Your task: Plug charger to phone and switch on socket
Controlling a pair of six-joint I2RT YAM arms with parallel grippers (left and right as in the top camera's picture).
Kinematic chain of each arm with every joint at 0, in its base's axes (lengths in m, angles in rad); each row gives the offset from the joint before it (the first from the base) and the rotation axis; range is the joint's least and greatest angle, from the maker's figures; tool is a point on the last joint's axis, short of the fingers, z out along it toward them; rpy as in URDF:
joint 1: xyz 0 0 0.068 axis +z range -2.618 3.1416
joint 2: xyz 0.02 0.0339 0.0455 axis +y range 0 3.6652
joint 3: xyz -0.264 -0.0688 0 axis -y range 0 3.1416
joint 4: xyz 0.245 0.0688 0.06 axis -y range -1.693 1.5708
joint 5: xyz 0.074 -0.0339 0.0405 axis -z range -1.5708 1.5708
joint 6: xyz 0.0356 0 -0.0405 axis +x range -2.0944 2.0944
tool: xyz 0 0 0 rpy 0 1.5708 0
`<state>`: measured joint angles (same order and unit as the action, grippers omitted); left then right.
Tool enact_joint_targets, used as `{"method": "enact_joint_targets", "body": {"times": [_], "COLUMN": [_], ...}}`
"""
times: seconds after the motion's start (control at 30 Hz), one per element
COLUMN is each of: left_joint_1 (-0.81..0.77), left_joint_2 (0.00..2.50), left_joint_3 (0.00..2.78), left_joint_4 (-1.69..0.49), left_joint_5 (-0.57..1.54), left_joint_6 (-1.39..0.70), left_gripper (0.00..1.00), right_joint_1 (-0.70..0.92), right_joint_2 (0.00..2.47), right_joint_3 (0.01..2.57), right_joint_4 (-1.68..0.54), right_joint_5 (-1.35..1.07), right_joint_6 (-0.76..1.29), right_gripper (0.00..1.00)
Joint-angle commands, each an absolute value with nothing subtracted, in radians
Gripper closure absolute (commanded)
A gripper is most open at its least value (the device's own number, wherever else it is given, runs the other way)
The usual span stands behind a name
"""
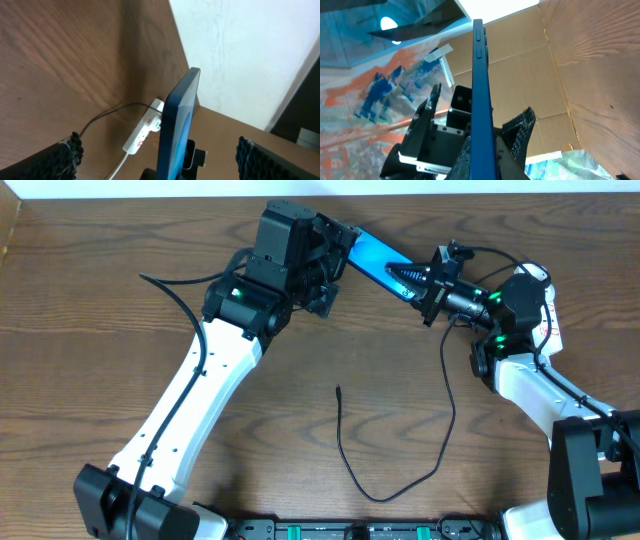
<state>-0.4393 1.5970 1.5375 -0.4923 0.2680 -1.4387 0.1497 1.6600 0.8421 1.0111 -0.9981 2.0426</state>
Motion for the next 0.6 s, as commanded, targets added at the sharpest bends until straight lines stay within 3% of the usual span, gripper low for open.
{"method": "enact_joint_targets", "body": {"times": [0.0, 0.57], "left_joint_1": [-0.436, -0.436], "left_joint_2": [1.594, 1.595], "left_joint_3": [1.554, 1.554], "left_joint_4": [-0.479, -0.456], "left_joint_5": [0.276, 0.221], "left_joint_6": [-1.418, -1.398], "left_gripper": [0.02, 0.02], "right_joint_1": [0.172, 0.204], "right_joint_2": [1.652, 1.612], "right_joint_3": [0.856, 0.857], "right_joint_4": [1.041, 1.060], "right_joint_5": [-0.991, -0.940], "right_joint_6": [2.052, 2.052], "right_gripper": [0.99, 0.99]}}
